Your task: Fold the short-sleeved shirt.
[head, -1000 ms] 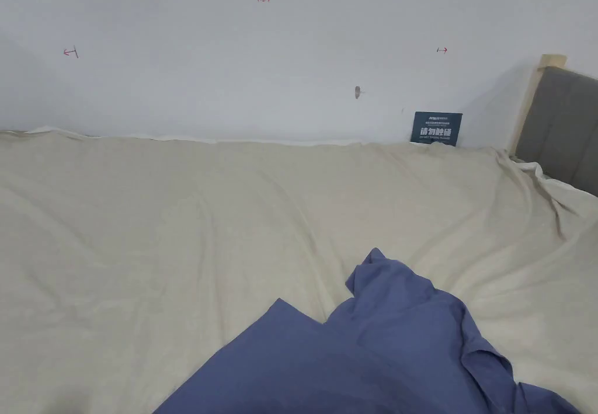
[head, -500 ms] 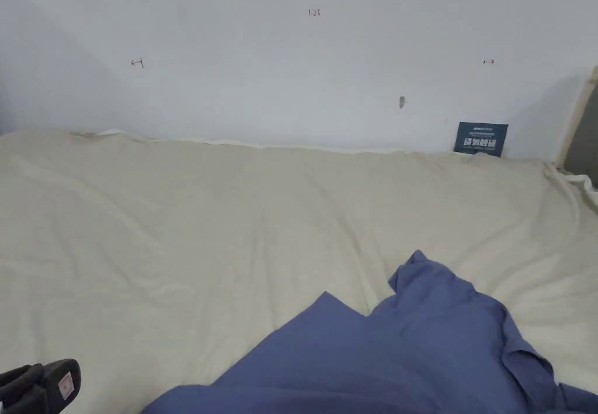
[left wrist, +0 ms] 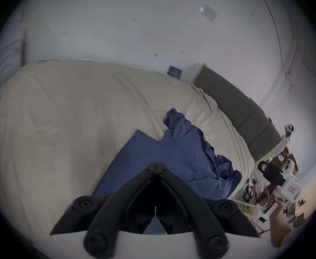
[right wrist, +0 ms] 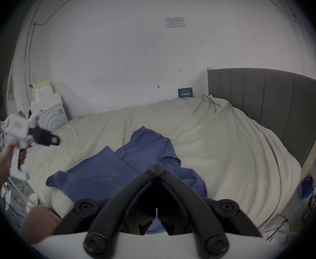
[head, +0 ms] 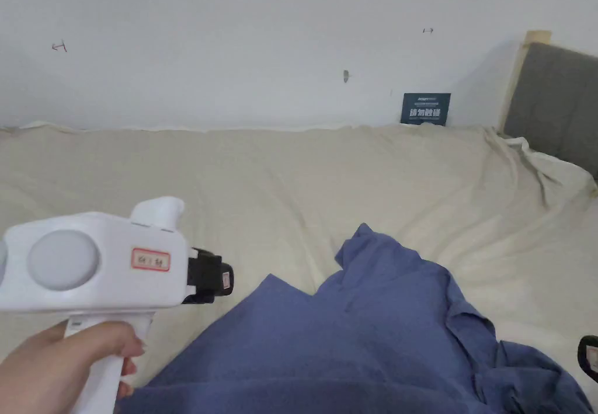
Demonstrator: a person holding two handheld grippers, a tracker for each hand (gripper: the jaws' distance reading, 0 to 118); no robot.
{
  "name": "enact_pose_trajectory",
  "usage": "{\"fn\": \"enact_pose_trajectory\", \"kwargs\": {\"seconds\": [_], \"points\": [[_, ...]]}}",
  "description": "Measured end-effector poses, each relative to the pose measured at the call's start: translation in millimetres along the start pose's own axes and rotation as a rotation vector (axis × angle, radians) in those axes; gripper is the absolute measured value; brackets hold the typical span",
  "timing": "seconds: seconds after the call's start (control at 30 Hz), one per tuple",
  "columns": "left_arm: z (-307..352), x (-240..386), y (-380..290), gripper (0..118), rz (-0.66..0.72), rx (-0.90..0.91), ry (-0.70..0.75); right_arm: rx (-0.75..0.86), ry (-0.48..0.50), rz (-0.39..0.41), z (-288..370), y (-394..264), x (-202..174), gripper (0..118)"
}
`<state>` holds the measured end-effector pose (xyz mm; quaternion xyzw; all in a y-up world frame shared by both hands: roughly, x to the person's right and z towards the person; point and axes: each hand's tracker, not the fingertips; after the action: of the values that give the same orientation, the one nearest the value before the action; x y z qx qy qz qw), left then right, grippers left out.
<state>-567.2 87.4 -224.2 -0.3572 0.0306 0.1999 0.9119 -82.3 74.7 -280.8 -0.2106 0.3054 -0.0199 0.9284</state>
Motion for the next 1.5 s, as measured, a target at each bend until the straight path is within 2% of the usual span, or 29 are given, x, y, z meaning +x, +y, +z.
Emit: {"fn": "enact_pose_trajectory", "kwargs": {"seconds": [0.03,0.07,0.13,0.17,0.2,0.33,0.4,0.5,0.57,0.6,0.67,0.7,0.73,0.77,0.8,0.83,0.9,1.0,1.1,1.13,1.27,1.3,1.33,1.37,1.4,1.43,1.5], "points": [[-22.4,4.6,14.3,0,-0.036,-0.021,0.068,0.000,-0.012,0.012,0.3,-2.6,1.6,0],[-41.2,9.2,24.5,9,-0.068,-0.029,0.115,-0.002,-0.025,0.030,-0.1,-3.3,2.7,0],[-86.0,10.2,46.3,84,-0.133,-0.094,0.193,-0.007,-0.051,0.059,-3.1,-7.8,5.4,0],[-103.5,8.3,52.5,110,-0.142,-0.145,0.192,-0.010,-0.058,0.063,-5.2,-10.1,6.9,0],[-121.0,7.1,58.8,118,-0.141,-0.184,0.156,-0.017,-0.056,0.063,-8.3,-10.9,9.4,0],[-174.9,-2.3,67.2,118,-0.061,-0.355,0.159,-0.051,-0.048,0.042,-22.7,-17.6,19.2,0],[-194.0,-5.6,64.1,118,-0.067,-0.359,0.188,-0.070,-0.077,0.026,-28.8,-21.4,23.2,0],[-210.4,-5.9,60.6,118,-0.085,-0.357,0.193,-0.082,-0.055,-0.035,-35.7,-24.5,33.3,0],[-220.8,-8.2,56.2,117,-0.076,-0.417,0.192,-0.082,-0.069,-0.026,-40.4,-29.6,40.2,0],[-220.9,-7.1,54.1,109,-0.081,-0.429,0.215,-0.088,-0.081,-0.015,-43.4,-30.2,41.2,0],[-217.0,-2.6,46.8,67,-0.138,-0.370,0.250,-0.098,-0.099,-0.004,-46.3,-31.0,39.6,0],[-215.1,4.4,41.1,49,-0.217,-0.344,0.340,-0.100,-0.106,-0.004,-46.5,-31.5,37.9,0],[-207.8,6.2,40.0,33,-0.279,-0.321,0.325,-0.100,-0.106,-0.010,-46.3,-31.7,38.2,0],[-204.7,11.5,37.5,17,-0.285,-0.315,0.259,-0.099,-0.101,-0.023,-46.1,-32.0,39.0,0],[-202.1,18.0,33.8,8,-0.294,-0.327,0.258,-0.095,-0.094,-0.035,-45.4,-33.2,38.9,0],[-199.6,23.1,30.5,7,-0.328,-0.327,0.282,-0.092,-0.091,-0.041,-45.2,-34.0,39.0,0],[-200.1,27.4,27.4,7,-0.346,-0.375,0.215,-0.091,-0.095,-0.051,-45.8,-34.7,40.6,0],[-199.1,31.1,28.6,7,-0.420,-0.350,0.263,-0.076,-0.102,-0.079,-42.9,-30.3,48.5,0],[-189.0,31.5,35.1,7,-0.396,-0.326,0.248,-0.087,-0.129,-0.067,-39.4,-11.7,61.2,0],[-187.4,29.4,38.0,7,-0.386,-0.323,0.243,-0.106,-0.109,-0.060,-40.9,-3.9,69.7,0],[-168.9,31.3,43.2,7,-0.363,-0.291,0.212,-0.375,-0.037,-0.115,-73.1,22.7,101.8,0],[-163.6,29.9,45.2,7,-0.326,-0.281,0.168,-0.442,0.030,-0.139,-84.3,23.8,110.7,18],[-158.3,27.7,46.7,7,-0.288,-0.277,0.140,-0.470,0.058,-0.150,-94.8,22.6,117.3,58],[-153.9,25.6,47.5,7,-0.261,-0.273,0.129,-0.529,0.049,-0.153,-105.8,19.4,118.8,105],[-148.1,25.6,47.1,7,-0.240,-0.263,0.122,-0.573,0.046,-0.153,-111.9,14.2,121.0,115],[-142.5,23.0,46.8,7,-0.222,-0.251,0.119,-0.598,0.077,-0.168,-116.7,8.6,121.4,109],[-132.6,16.3,46.7,7,-0.178,-0.246,0.098,-0.640,0.041,-0.210,-129.7,6.8,118.7,108]]}}
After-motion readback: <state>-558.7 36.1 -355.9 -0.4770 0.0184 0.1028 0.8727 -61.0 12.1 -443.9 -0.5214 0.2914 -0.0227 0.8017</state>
